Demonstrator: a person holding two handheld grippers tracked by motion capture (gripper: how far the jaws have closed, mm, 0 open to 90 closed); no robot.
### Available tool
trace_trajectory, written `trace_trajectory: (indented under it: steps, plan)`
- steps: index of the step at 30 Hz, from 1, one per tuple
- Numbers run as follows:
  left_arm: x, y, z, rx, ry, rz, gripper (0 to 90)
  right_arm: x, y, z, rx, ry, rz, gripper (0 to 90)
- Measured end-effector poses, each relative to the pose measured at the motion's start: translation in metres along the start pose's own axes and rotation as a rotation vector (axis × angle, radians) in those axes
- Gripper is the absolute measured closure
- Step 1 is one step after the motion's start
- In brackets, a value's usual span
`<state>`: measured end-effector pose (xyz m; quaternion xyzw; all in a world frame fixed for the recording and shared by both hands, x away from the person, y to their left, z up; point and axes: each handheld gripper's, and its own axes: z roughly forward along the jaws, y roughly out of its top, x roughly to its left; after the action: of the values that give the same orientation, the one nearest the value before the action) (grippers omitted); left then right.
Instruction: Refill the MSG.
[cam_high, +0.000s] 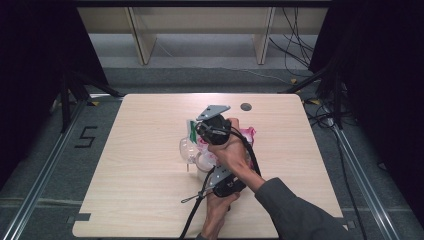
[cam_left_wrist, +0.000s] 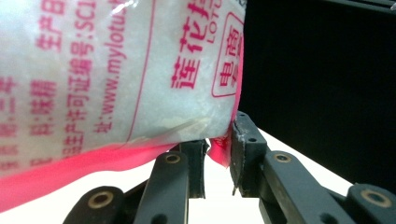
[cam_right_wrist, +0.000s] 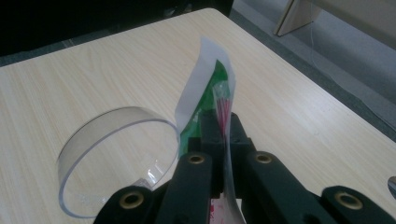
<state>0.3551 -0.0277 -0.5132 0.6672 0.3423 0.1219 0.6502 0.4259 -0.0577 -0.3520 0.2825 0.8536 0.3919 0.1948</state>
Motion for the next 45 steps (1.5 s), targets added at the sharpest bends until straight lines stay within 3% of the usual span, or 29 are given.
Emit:
trace_trajectory:
  steps: [1,2,4,8,9,12,13,15,19,20,21,22,29,30,32,36,39,45]
  plan:
    - [0.000,-0.001,0.000,0.008,0.007,-0.003,76.6,0.000,-0.001,0.000,-0.009,-0.002,0.007,90.0]
    - [0.000,-0.001,0.001,0.009,0.000,-0.002,76.6,-0.003,-0.001,-0.001,-0.021,0.005,-0.016,90.0]
    - [0.001,-0.002,0.001,0.017,0.005,-0.003,76.2,-0.003,-0.003,-0.005,-0.019,0.008,0.015,90.0]
    - [0.001,-0.004,0.000,0.043,0.026,-0.009,75.9,-0.010,-0.005,-0.008,-0.050,0.013,-0.002,90.0]
    - [0.002,-0.004,0.000,0.047,0.014,-0.006,75.8,-0.010,-0.006,-0.009,-0.062,0.005,0.003,90.0]
    - [0.002,-0.004,-0.001,0.071,0.037,-0.001,75.7,-0.014,-0.008,-0.013,-0.071,0.015,0.014,90.0]
    - [0.000,-0.005,0.001,0.032,0.032,-0.042,75.7,-0.014,-0.009,-0.013,-0.082,0.011,0.033,90.0]
    - [0.000,-0.006,0.001,0.022,0.031,-0.054,75.6,-0.016,-0.010,-0.016,-0.080,0.019,0.051,90.0]
    - [0.002,-0.008,0.000,0.041,0.041,-0.039,75.0,-0.018,-0.012,-0.019,-0.111,0.021,0.059,90.0]
    - [0.004,-0.008,-0.003,0.079,0.050,-0.008,74.9,-0.020,-0.013,-0.020,-0.114,0.025,0.053,90.0]
    - [0.004,-0.008,-0.003,0.069,0.046,-0.025,74.2,-0.021,-0.014,-0.021,-0.117,0.028,0.061,90.0]
    - [0.004,-0.009,-0.002,0.077,0.056,-0.013,74.0,-0.021,-0.016,-0.023,-0.114,0.037,0.096,90.0]
    - [0.005,-0.009,-0.004,0.077,0.054,-0.030,71.2,-0.027,-0.022,-0.034,-0.162,0.060,0.085,90.0]
    - [0.004,-0.008,-0.006,0.089,0.069,-0.026,70.9,-0.026,-0.023,-0.036,-0.166,0.063,0.121,90.0]
    - [0.004,-0.008,-0.006,0.083,0.068,-0.034,69.6,-0.028,-0.028,-0.041,-0.192,0.070,0.140,90.0]
    - [0.005,-0.010,-0.005,0.065,0.055,-0.052,68.8,-0.032,-0.034,-0.050,-0.220,0.092,0.153,90.0]
    - [0.005,-0.009,-0.007,0.081,0.059,-0.056,66.8,-0.033,-0.040,-0.054,-0.246,0.103,0.179,90.0]
    - [0.007,-0.008,-0.009,0.078,0.058,-0.071,59.5,-0.035,-0.045,-0.061,-0.293,0.126,0.162,90.0]
